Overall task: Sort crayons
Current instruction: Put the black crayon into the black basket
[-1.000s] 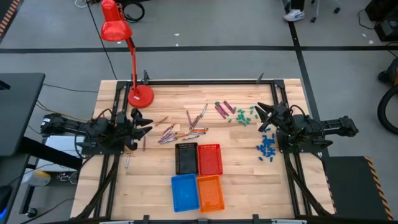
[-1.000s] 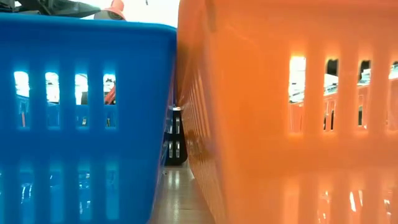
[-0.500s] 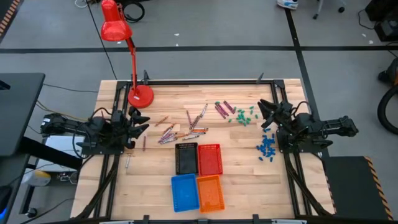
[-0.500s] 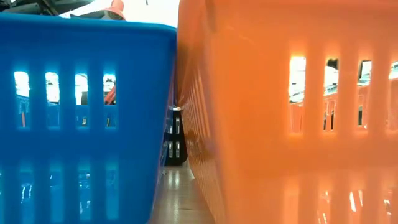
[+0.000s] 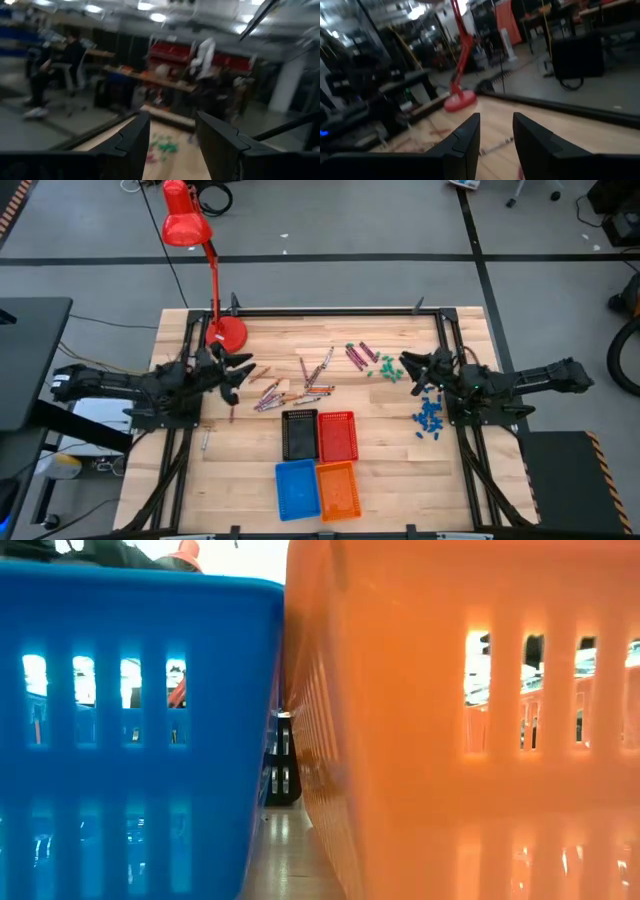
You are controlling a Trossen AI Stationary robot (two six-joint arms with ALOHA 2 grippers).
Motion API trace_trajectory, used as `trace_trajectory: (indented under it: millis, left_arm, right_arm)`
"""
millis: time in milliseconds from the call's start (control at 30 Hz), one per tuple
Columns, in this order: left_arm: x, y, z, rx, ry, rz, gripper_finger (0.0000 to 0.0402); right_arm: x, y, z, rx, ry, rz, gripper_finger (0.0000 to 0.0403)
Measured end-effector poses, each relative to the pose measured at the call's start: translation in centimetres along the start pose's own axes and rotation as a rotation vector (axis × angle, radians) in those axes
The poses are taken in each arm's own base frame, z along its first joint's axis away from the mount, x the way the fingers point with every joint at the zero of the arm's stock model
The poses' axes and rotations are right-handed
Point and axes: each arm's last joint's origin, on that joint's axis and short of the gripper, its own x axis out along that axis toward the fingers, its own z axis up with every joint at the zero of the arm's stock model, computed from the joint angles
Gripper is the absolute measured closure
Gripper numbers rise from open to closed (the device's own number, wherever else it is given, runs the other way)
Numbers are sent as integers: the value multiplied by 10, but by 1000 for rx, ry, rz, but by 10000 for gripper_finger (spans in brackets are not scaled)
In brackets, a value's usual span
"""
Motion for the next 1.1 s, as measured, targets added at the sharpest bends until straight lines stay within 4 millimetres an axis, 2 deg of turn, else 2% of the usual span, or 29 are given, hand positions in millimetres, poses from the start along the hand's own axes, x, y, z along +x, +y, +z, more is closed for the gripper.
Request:
trace_trajectory:
  millis: [200, 333, 467, 600, 867, 1100]
  left_arm:
    - [20, 3, -6, -13, 93, 80, 230]
    - [36, -2, 1, 25, 156, 102, 230]
    - [51, -8, 9, 79, 268, 123, 230]
    - [61, -12, 14, 98, 310, 129, 230]
    - [63, -18, 5, 72, 378, 116, 230]
    - [59, -26, -2, 90, 434, 75, 230]
  right_arm:
    - [17, 4, -8, -87, 114, -43, 283]
    - [33, 11, -10, -149, 194, -94, 283]
    - [56, 23, -12, -205, 286, -110, 283]
    - [88, 37, -13, -263, 388, -112, 283]
    - [155, 52, -17, -351, 609, -200, 283]
    - [199, 57, -22, -434, 800, -261, 280]
